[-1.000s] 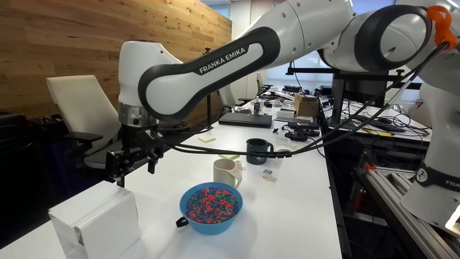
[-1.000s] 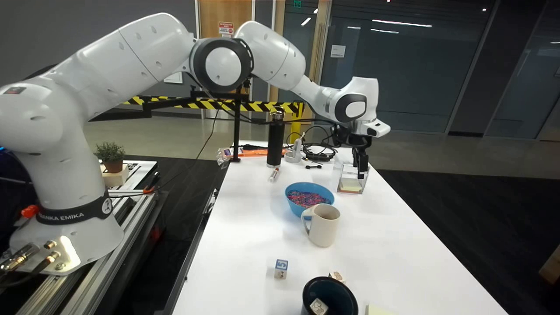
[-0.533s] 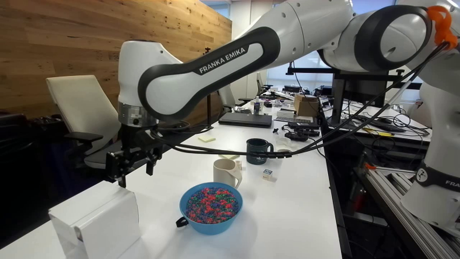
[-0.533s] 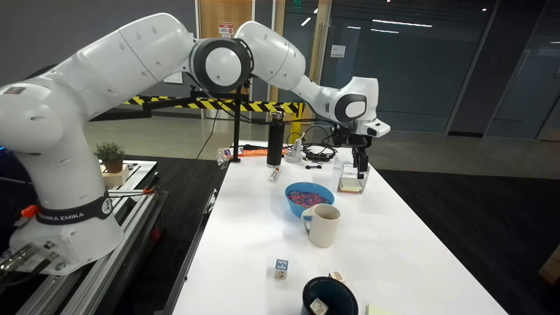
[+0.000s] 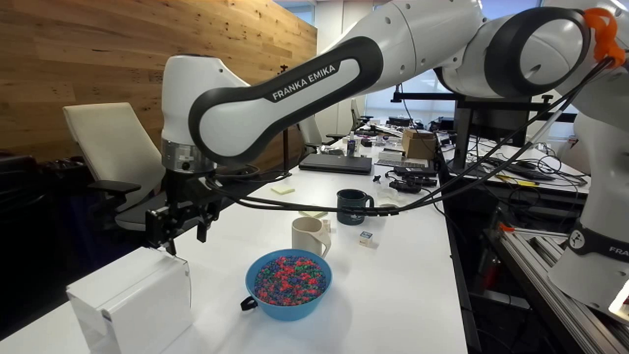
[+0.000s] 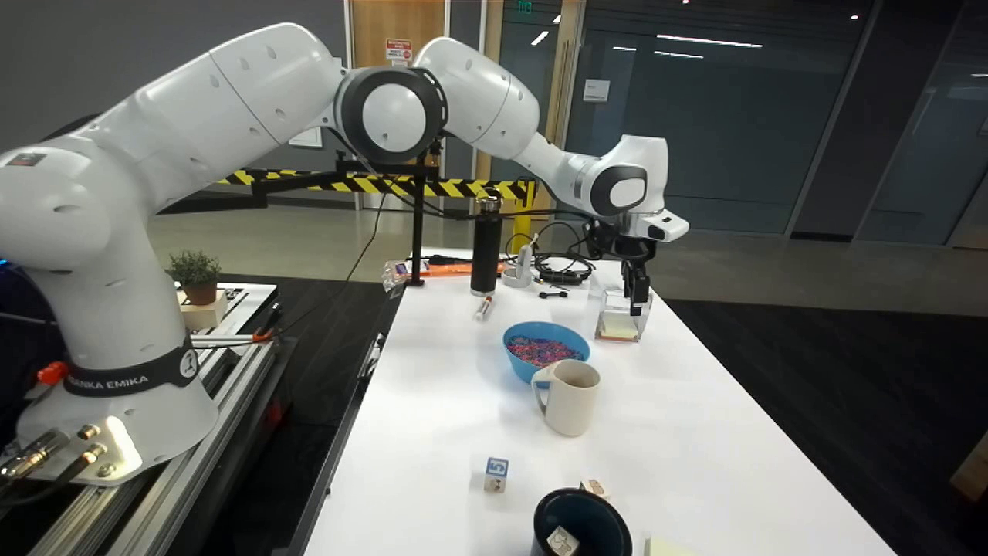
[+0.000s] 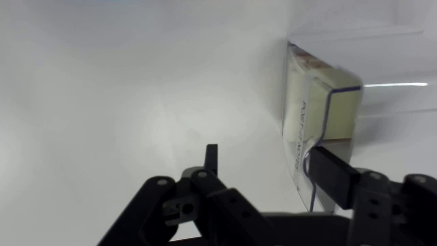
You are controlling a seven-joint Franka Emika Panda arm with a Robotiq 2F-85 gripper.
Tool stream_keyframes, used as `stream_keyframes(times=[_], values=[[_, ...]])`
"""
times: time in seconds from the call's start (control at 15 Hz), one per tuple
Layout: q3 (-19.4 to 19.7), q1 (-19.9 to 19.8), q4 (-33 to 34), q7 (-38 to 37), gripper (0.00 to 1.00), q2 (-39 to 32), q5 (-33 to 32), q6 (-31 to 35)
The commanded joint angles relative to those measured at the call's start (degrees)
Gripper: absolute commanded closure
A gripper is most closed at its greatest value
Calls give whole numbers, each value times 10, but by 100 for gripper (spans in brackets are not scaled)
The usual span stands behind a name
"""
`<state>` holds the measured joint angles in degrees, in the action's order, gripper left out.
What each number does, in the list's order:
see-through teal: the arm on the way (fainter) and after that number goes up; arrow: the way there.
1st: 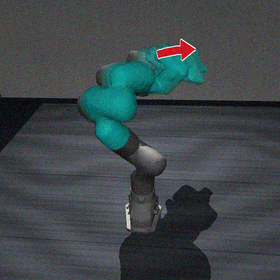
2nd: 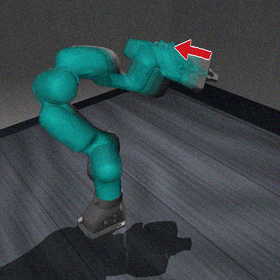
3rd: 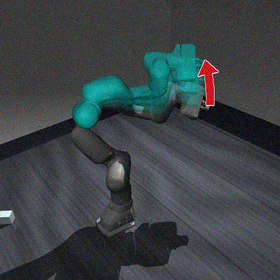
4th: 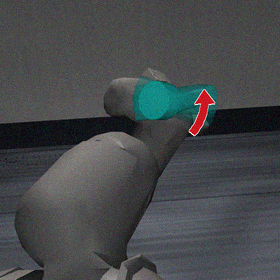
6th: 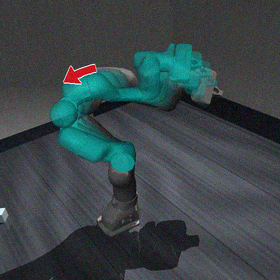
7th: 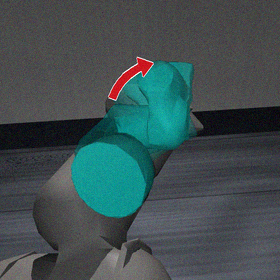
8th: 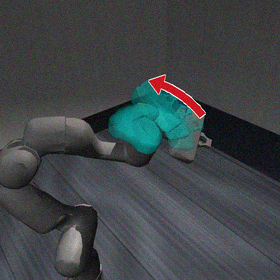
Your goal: Open the door to the box on the table
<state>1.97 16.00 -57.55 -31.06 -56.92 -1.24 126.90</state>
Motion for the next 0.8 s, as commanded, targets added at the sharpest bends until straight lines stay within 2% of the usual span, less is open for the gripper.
stream_keyframes(times=[0.0,0.2,0.27,0.4,0.53,0.6,0.73], values=[[1,-1,28,9,26,-20,1,-12],[2,-1,32,12,27,-25,0,-14],[3,-1,32,12,43,-27,0,-16],[4,-1,34,12,57,-30,-1,-17],[6,-2,36,13,57,-34,-1,-17],[6,-2,37,14,52,-36,-1,-16],[7,-2,39,16,35,-40,-1,-16]])
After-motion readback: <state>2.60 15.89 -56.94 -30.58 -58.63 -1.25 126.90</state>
